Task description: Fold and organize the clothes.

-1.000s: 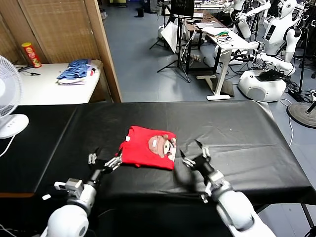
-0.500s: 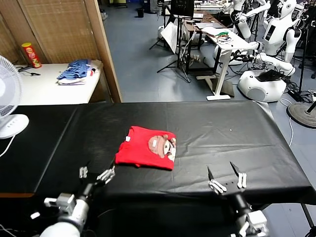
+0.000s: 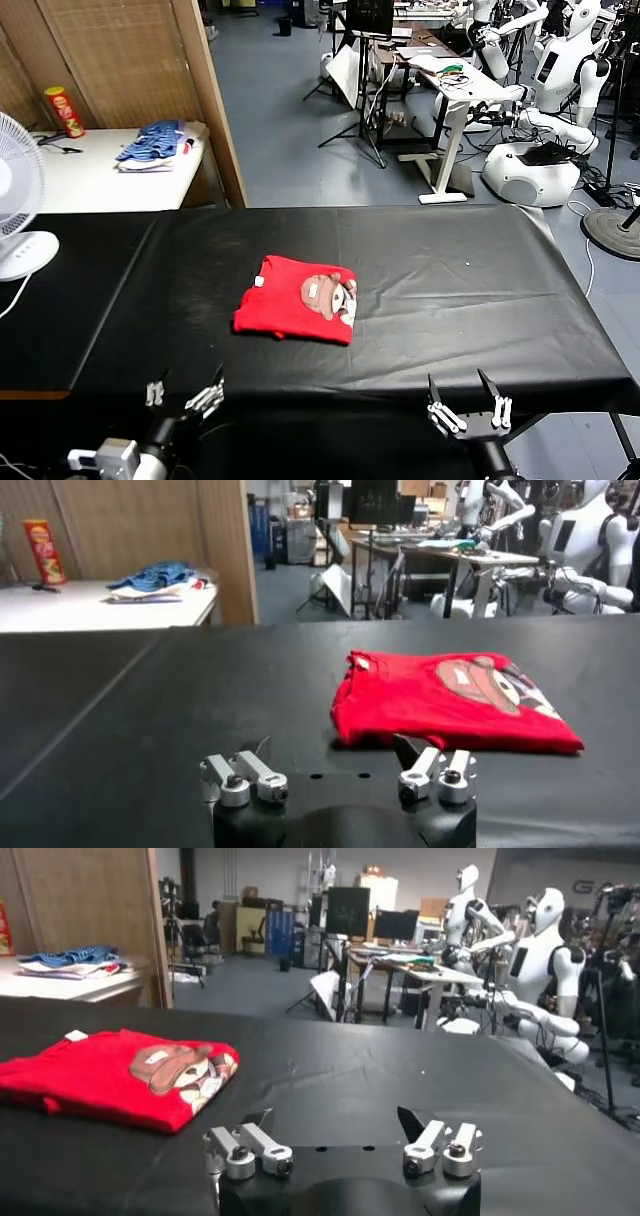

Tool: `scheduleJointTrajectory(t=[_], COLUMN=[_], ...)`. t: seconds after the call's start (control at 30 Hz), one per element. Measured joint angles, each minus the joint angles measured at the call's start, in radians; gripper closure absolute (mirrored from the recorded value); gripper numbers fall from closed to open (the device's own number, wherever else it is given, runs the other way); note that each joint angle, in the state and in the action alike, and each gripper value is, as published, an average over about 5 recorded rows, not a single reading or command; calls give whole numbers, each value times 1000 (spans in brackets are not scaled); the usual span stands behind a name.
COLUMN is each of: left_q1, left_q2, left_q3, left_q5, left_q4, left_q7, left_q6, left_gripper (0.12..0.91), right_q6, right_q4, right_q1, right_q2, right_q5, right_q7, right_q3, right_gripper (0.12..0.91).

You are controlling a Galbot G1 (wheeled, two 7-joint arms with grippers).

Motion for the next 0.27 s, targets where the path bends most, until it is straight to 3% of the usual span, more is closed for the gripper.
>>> scheduleJointTrajectory(t=[0.27], left_q1=[23], left_q2=[3], left_q3=[-21], left_q5=[-5], left_q4=[-11], left_q7=[4], left_q6=[8], left_gripper=[232], right_q6=[-1], right_q4=[2], right_q1=[-13], right_q2=[1], right_q5=[0], right_q7=[-1], right_q3=[-2], right_gripper=[227])
